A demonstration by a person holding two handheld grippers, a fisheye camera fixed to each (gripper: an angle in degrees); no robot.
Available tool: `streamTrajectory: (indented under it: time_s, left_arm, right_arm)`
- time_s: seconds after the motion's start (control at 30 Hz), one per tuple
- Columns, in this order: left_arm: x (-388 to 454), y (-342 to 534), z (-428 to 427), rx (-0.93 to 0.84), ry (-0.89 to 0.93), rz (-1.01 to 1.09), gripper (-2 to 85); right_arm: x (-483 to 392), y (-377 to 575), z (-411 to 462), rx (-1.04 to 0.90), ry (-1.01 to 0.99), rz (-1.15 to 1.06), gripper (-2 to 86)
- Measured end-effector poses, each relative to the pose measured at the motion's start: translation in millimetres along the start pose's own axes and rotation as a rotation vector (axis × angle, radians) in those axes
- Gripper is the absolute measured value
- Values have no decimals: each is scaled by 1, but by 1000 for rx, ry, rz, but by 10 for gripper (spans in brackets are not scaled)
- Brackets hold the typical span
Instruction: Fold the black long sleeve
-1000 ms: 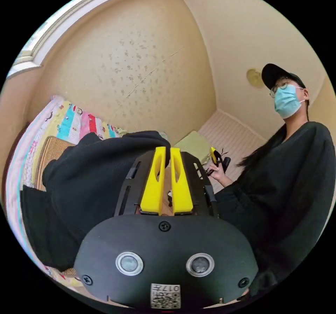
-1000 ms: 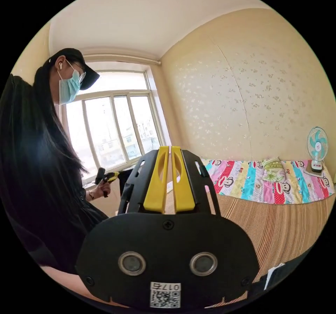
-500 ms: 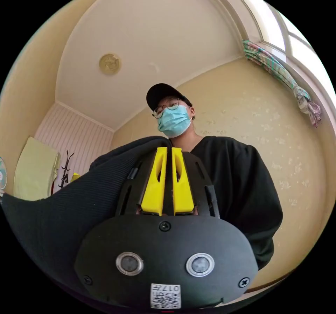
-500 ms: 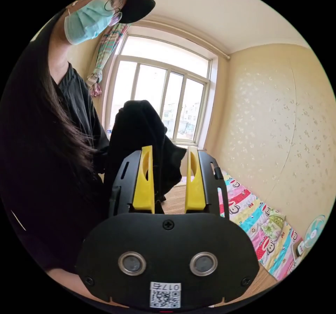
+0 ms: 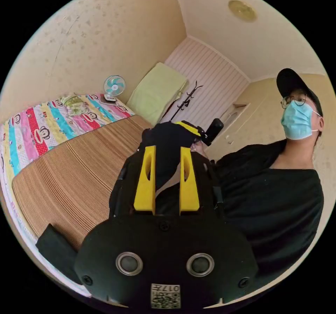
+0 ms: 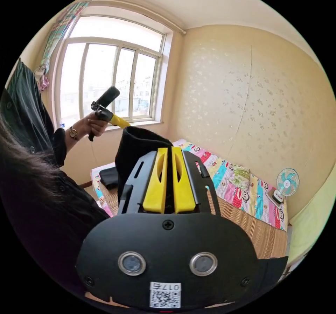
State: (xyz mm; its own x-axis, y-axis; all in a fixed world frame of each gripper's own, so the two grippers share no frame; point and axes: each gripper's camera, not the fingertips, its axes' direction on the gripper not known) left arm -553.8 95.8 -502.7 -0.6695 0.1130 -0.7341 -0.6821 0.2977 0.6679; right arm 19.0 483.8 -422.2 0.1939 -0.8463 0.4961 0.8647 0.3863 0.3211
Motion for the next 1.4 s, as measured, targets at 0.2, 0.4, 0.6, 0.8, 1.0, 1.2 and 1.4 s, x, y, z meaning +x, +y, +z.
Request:
streamTrajectory:
  time_s: [0.2,0.4,0.6,0.8,1.0,1.2,1.4]
  left_arm:
    - [6,-63,41,13,-196,-113,153]
    - [-74,-90,84,-2,-108,-427,182]
    - [-164,-98,123,-109,288,-666,208]
    - [-209,-36,132,-8,444,-1000,194]
    - [-239,-17,104,64,296,-1027,176]
    - [-294,-3,130,-210,-107,-1037,169]
    - [-364,59,175,-410,-261,-1095,170]
  right_arm:
    - [-1,1,24,-24,11,13,9]
    - [2,-2,19,4,-93,-121,8]
    - [-12,5,35,-29,-200,-230,7]
    - [45,24,17,180,-313,-17,3]
    - [110,42,44,74,-269,176,4]
    - [142,72,80,-59,-427,311,3]
    - [169,106,101,-178,-543,479,4]
